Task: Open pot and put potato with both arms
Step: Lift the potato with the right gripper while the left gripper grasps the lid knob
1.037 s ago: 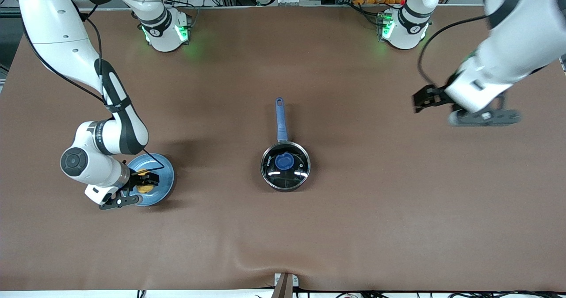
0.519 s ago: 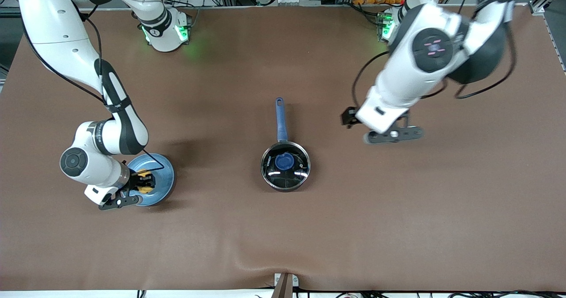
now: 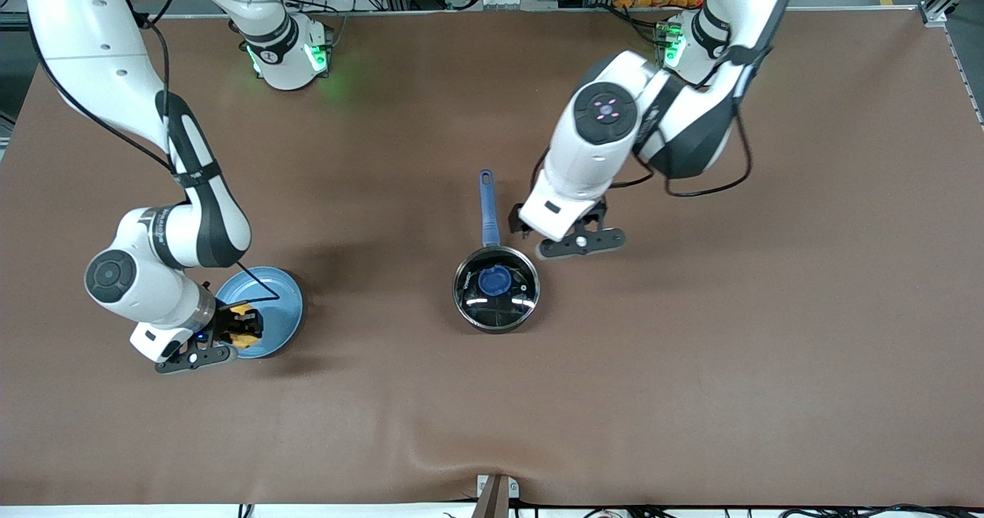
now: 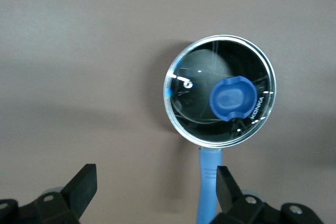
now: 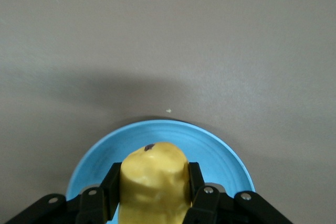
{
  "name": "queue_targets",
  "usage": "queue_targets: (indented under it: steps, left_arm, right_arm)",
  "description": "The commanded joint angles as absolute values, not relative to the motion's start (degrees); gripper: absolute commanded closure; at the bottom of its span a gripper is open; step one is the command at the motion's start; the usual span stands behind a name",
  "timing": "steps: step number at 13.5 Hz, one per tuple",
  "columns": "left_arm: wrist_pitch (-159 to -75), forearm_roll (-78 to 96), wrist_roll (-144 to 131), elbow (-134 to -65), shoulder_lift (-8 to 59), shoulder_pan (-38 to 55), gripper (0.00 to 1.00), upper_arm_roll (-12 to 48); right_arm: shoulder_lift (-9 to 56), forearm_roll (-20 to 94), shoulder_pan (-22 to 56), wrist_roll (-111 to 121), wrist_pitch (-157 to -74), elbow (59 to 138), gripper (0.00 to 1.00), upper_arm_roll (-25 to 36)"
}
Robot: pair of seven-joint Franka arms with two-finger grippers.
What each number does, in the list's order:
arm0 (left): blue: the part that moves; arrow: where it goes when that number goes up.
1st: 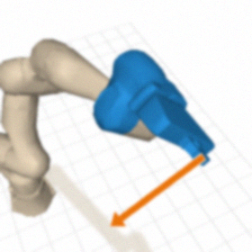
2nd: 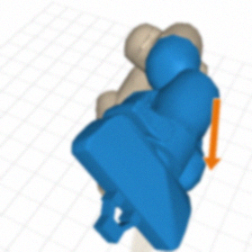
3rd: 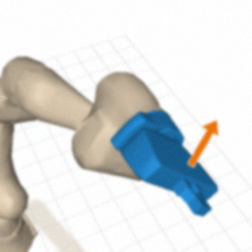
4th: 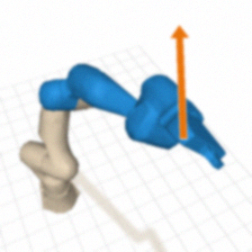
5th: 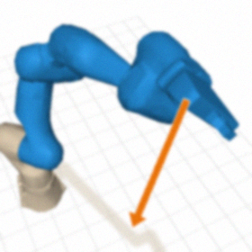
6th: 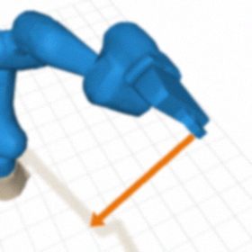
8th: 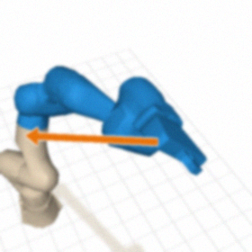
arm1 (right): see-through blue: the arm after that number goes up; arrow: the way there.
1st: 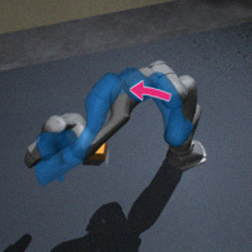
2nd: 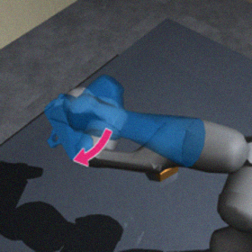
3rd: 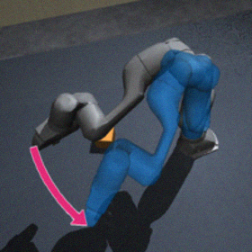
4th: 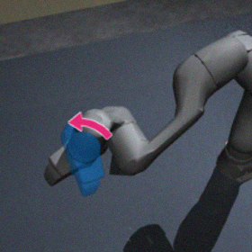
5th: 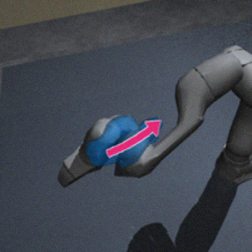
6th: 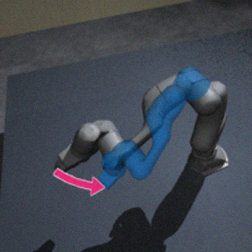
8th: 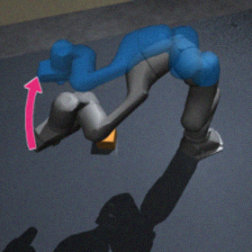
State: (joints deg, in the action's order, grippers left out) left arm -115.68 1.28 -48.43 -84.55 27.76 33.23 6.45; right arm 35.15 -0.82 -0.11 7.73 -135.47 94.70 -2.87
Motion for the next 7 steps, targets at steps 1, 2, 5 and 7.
queue_targets:
  steps: [1, 2, 5, 7]
  left_arm:
    - [-115.8, -2.0, -52.0, -78.3, 33.5, 35.8, 0.0, 5.7]
    - [-116.7, -3.6, -53.7, -77.2, 35.3, 36.5, 0.0, 5.7]
    - [-123.2, -5.0, -56.6, -76.6, 38.6, 37.7, 0.0, 5.5]
    - [-127.2, -4.9, -58.0, -76.6, 39.5, 38.5, 0.0, 4.6]
  right_arm:
    - [30.2, -0.5, 0.4, 1.7, -133.2, 95.5, 0.82, -4.7]
    - [28.8, -0.5, 0.5, -0.9, -132.1, 95.5, 0.82, -5.9]
    - [25.1, -0.5, 2.1, -8.0, -129.7, 95.1, 0.82, -8.0]
    - [23.6, -0.5, 4.4, -13.2, -125.7, 92.9, 0.82, -8.3]
